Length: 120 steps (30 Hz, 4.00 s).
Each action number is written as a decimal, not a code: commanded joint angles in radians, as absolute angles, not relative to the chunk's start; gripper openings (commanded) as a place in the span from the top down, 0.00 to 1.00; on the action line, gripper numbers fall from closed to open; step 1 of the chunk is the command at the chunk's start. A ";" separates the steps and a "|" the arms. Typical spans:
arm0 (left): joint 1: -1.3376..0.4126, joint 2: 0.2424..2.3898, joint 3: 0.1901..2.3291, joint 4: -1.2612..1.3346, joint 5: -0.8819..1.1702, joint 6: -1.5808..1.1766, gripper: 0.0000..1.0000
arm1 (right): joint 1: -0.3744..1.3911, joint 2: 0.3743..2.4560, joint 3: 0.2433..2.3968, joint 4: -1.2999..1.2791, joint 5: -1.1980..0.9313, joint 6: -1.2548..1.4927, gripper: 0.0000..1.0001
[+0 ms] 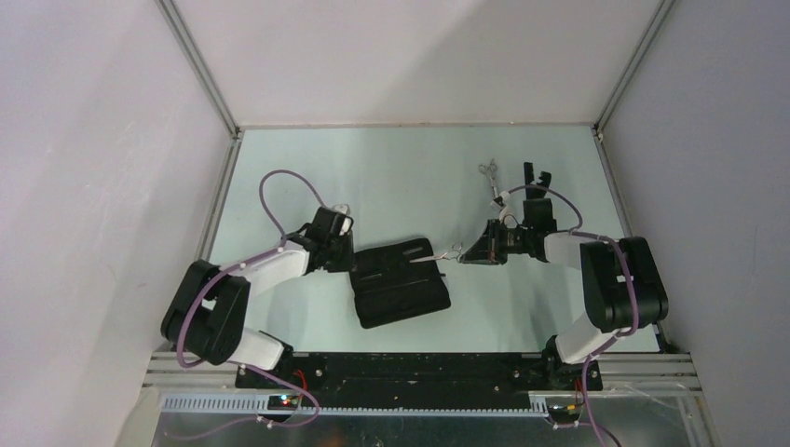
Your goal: Sort the hair-cutting tools
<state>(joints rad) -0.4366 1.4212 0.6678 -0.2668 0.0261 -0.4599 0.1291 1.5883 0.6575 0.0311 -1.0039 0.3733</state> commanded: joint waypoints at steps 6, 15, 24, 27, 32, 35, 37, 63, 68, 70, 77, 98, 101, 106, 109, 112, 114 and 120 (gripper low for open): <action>-0.433 1.436 0.705 -0.200 0.095 -0.388 0.80 | 0.130 1.667 0.704 0.024 -1.104 0.301 1.00; -0.433 1.400 0.667 -0.172 0.114 -0.429 0.82 | 0.162 1.705 0.704 0.050 -1.159 0.311 1.00; -0.433 1.362 0.609 -0.129 0.167 -0.510 0.85 | 0.171 1.752 0.704 0.133 -1.163 0.409 1.00; -0.433 1.351 0.605 -0.135 0.162 -0.516 0.85 | 0.162 1.780 0.705 0.166 -1.184 0.442 1.00; -0.433 1.350 0.608 -0.158 0.139 -0.515 0.87 | 0.141 1.812 0.706 0.184 -1.193 0.440 0.93; -0.433 1.354 0.617 -0.173 0.126 -0.503 0.87 | 0.143 1.806 0.748 0.042 -1.148 0.361 0.80; -0.433 1.351 0.621 -0.180 0.123 -0.500 0.87 | 0.147 1.795 0.768 -0.034 -1.105 0.315 0.75; -0.433 1.345 0.635 -0.218 0.107 -0.464 0.89 | 0.338 1.585 0.956 -0.467 -0.416 0.143 0.54; -0.434 1.343 0.631 -0.218 0.110 -0.461 0.90 | 0.372 1.616 0.995 -0.450 -0.382 0.156 0.57; -0.434 1.342 0.631 -0.218 0.112 -0.461 0.90 | 0.384 1.633 1.009 -0.450 -0.372 0.155 0.58; -0.434 1.344 0.632 -0.214 0.123 -0.460 0.90 | 0.404 1.698 1.028 -0.437 -0.357 0.177 0.60; -0.435 1.354 0.630 -0.204 0.146 -0.459 0.90 | 0.479 1.756 1.061 -0.382 -0.365 0.028 0.70; -0.434 1.352 0.630 -0.203 0.146 -0.459 0.90 | 0.489 1.743 1.062 -0.367 -0.362 0.004 0.70; -0.434 1.351 0.632 -0.205 0.147 -0.459 0.90 | 0.505 1.727 1.066 -0.344 -0.371 -0.044 0.71; -0.435 1.350 0.632 -0.205 0.148 -0.459 0.90 | 0.514 1.720 1.071 -0.332 -0.363 -0.047 0.71; -0.434 1.350 0.631 -0.203 0.150 -0.459 0.90 | 0.529 1.718 1.075 -0.323 -0.360 -0.040 0.72; -0.434 1.351 0.632 -0.203 0.152 -0.459 0.90 | 0.539 1.717 1.078 -0.315 -0.358 -0.039 0.72; -0.435 1.353 0.633 -0.200 0.156 -0.460 0.90 | 0.563 1.728 1.098 -0.312 -0.354 -0.039 0.72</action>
